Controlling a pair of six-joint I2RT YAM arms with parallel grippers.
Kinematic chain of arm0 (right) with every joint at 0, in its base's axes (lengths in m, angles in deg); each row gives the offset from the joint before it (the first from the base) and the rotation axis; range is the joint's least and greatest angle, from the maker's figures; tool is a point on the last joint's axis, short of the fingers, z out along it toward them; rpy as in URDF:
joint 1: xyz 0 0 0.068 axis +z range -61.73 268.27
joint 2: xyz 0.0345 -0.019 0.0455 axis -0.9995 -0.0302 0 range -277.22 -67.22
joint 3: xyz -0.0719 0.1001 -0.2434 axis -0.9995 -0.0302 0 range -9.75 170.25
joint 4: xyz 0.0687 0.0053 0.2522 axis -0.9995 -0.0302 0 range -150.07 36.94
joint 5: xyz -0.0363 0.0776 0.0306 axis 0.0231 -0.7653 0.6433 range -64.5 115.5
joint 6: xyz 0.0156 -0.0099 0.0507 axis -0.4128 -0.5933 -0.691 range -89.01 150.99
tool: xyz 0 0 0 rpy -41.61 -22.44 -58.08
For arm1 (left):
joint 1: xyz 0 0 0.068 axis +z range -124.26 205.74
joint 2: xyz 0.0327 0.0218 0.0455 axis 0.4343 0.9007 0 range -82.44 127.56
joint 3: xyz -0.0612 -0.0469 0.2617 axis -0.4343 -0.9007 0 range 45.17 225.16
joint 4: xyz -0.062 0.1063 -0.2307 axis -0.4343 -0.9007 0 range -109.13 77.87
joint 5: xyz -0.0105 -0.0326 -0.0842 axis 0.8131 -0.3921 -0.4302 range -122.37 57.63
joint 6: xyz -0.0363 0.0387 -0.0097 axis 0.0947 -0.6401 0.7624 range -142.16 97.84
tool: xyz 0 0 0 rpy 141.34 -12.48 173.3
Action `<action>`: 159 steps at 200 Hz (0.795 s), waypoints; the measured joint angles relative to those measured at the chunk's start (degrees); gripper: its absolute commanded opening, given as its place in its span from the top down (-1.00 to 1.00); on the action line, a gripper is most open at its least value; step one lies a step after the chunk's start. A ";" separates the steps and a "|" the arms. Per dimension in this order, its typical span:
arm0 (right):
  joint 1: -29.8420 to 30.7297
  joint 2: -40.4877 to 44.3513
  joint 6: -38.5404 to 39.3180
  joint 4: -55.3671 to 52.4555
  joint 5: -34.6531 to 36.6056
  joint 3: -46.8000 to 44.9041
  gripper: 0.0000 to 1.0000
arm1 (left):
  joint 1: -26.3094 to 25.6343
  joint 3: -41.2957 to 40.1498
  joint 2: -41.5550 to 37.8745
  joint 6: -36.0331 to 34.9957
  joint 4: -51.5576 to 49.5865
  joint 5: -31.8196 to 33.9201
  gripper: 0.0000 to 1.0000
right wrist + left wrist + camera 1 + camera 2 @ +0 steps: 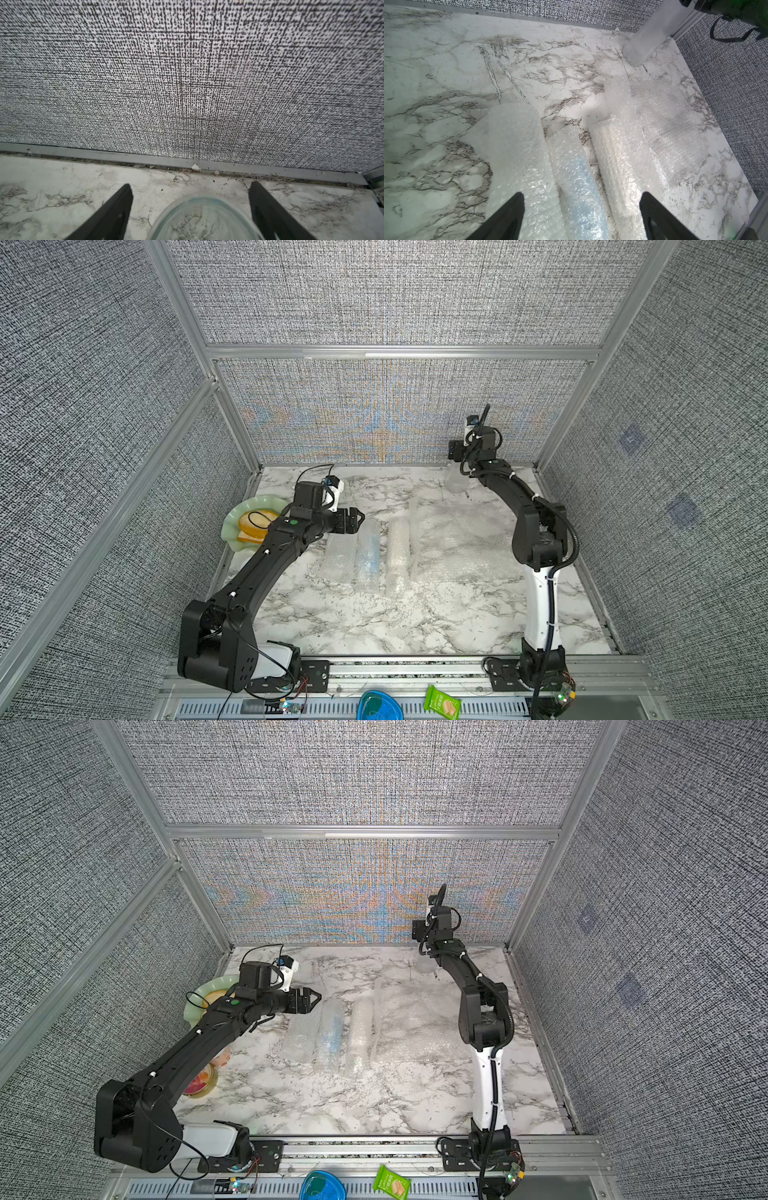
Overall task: Unwrap the vase from the bubble wrap
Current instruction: Place the vase at the center of the board, then pick up the bubble wrap from the center of the board.
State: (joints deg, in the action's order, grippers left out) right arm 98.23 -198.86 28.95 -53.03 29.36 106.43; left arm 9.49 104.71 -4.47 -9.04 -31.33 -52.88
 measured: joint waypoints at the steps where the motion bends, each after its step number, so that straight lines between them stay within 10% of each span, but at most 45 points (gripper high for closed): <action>1: 0.04 0.07 -0.02 -0.09 0.02 0.04 -0.81 | 0.00 0.00 0.00 0.00 0.00 0.00 -0.80; 89: 4.61 21.42 -0.07 -0.70 6.88 -10.64 -0.97 | 0.33 -0.15 0.37 0.02 -0.22 2.60 -0.82; 159: 25.18 41.38 -13.64 -9.77 16.76 -35.63 -0.82 | 0.66 0.07 0.39 1.64 -0.68 7.80 -0.78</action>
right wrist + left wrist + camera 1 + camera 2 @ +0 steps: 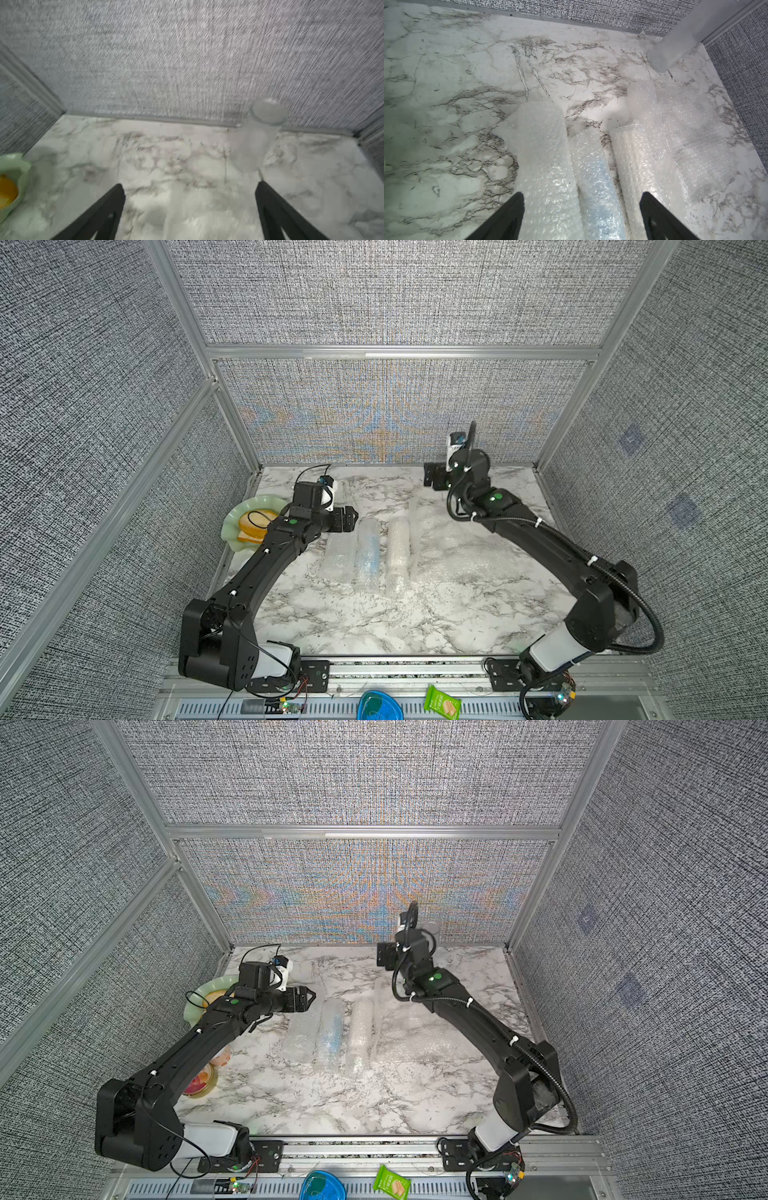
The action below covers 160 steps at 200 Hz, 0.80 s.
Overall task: Unwrap the vase from the bubble wrap
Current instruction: Pick up the bubble wrap from the center of the board.
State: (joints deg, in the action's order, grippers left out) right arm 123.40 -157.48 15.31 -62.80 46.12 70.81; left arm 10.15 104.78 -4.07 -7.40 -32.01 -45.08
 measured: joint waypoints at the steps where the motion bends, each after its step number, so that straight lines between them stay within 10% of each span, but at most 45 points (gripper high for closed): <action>1: 0.24 0.04 -0.15 -0.17 0.09 -0.09 -0.82 | 0.02 0.00 -0.04 0.13 -0.02 0.17 -0.78; 58: 12.52 -8.46 -13.03 -14.12 2.86 1.90 -0.70 | 3.34 -0.44 -3.06 2.47 -0.13 4.68 -0.80; 160: 15.91 -23.85 -25.88 -30.53 0.13 14.38 -0.53 | 12.66 -2.86 -5.07 5.64 3.10 0.15 -0.77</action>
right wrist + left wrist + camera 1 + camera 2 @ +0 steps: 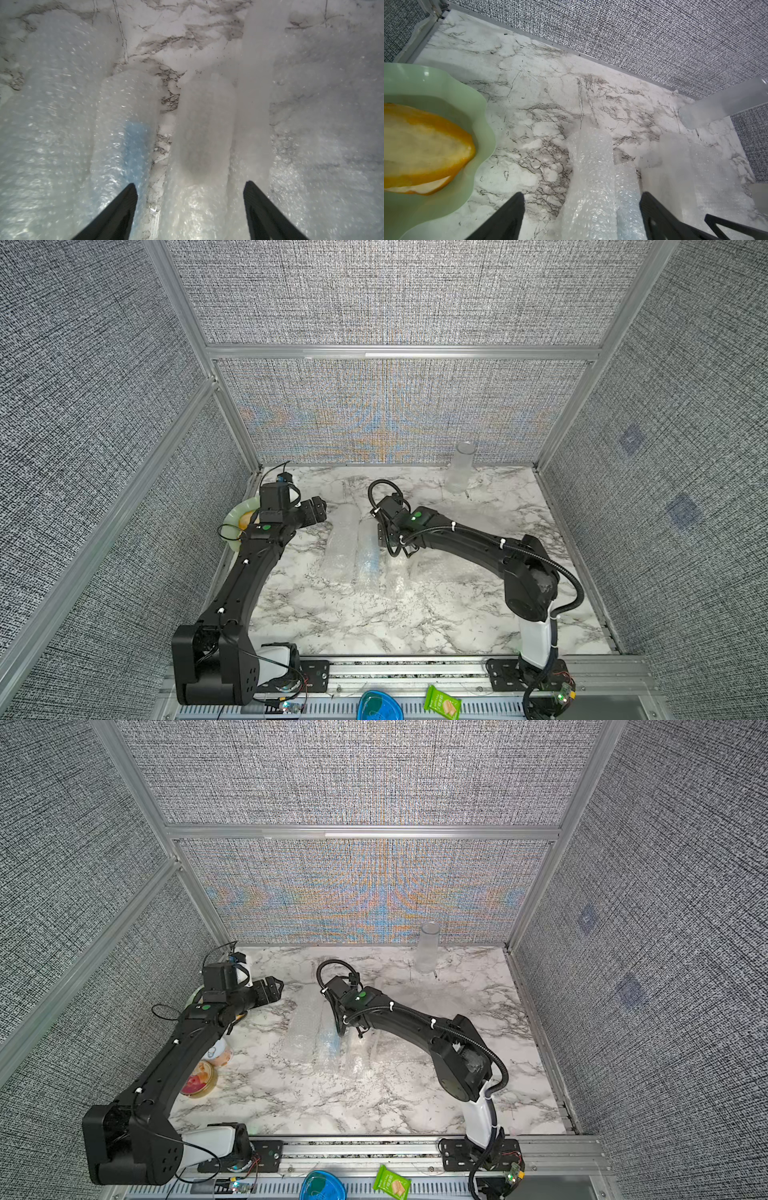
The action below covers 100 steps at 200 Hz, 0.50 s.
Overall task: Unwrap the vase from the bubble wrap
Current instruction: Pick up the bubble wrap from the center of the board.
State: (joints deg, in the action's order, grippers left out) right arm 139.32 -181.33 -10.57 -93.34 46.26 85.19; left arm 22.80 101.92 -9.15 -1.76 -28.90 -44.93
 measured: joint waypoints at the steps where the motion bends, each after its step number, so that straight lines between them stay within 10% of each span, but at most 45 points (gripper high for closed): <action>1: 0.02 -0.04 -0.07 -0.09 0.00 0.00 -0.53 | 0.04 0.00 0.02 0.04 0.00 -0.04 -0.77; 100: -0.04 -10.84 -2.80 -4.09 0.02 6.58 -0.47 | 1.20 -0.42 0.63 1.05 0.44 -3.06 -0.76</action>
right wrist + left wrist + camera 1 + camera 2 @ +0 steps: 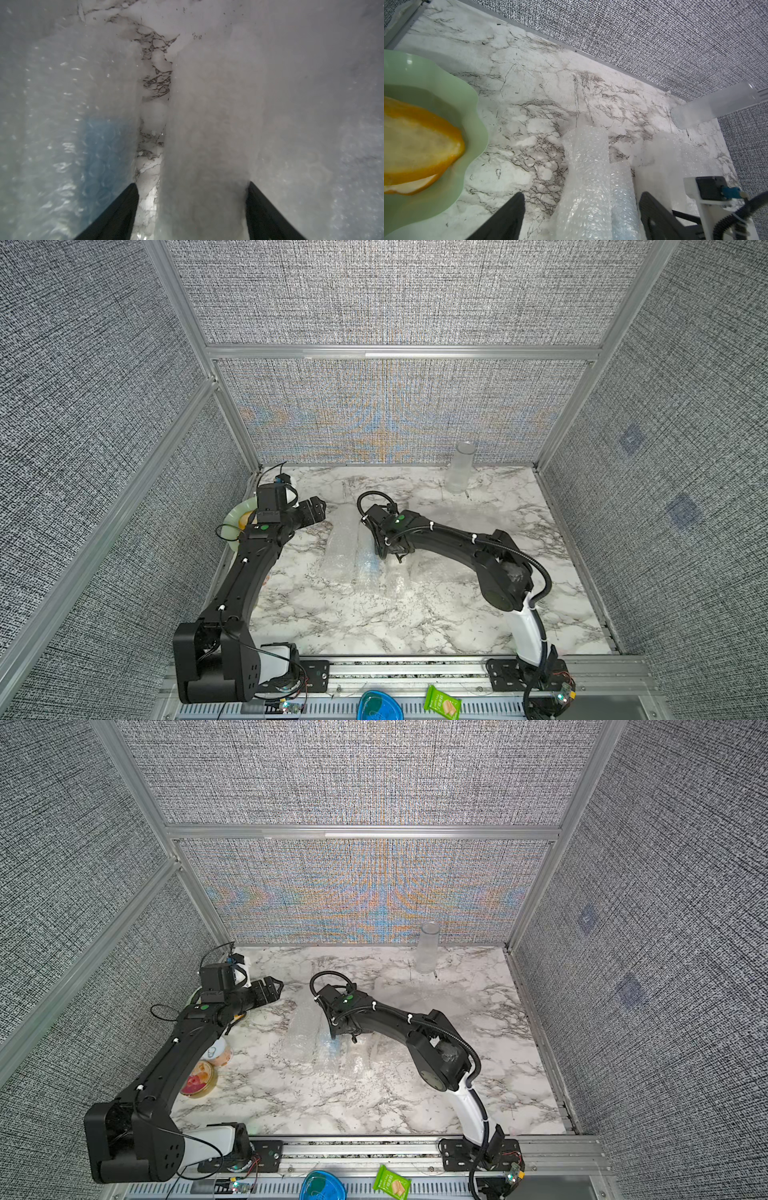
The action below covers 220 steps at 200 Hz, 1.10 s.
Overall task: Unwrap the vase from the bubble wrap
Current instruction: Pick up the bubble wrap from the center of the board.
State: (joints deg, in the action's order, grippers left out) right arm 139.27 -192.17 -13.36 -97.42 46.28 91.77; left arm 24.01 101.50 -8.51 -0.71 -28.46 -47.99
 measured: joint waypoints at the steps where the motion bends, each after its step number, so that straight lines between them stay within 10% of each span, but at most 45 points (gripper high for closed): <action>1: 0.00 -0.09 0.00 -0.04 0.00 0.07 -0.47 | 0.00 0.00 0.00 0.00 0.00 0.00 -0.76; 70: -1.60 -5.18 -0.39 -1.70 -0.81 2.16 -0.38 | 0.00 0.00 0.35 0.00 0.37 -0.85 -0.75; 120: -2.03 -5.99 -0.24 -2.49 -3.23 4.13 0.19 | 0.00 -0.33 0.57 0.00 0.79 -1.05 -0.75; 220: -1.31 14.93 2.38 2.99 -5.99 -4.02 0.29 | 0.02 -0.33 1.51 0.00 1.20 -1.51 -0.75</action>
State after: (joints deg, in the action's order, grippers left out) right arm 137.96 -177.24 -10.98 -94.43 40.29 87.74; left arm 24.03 101.17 -7.00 -0.71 -27.26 -49.50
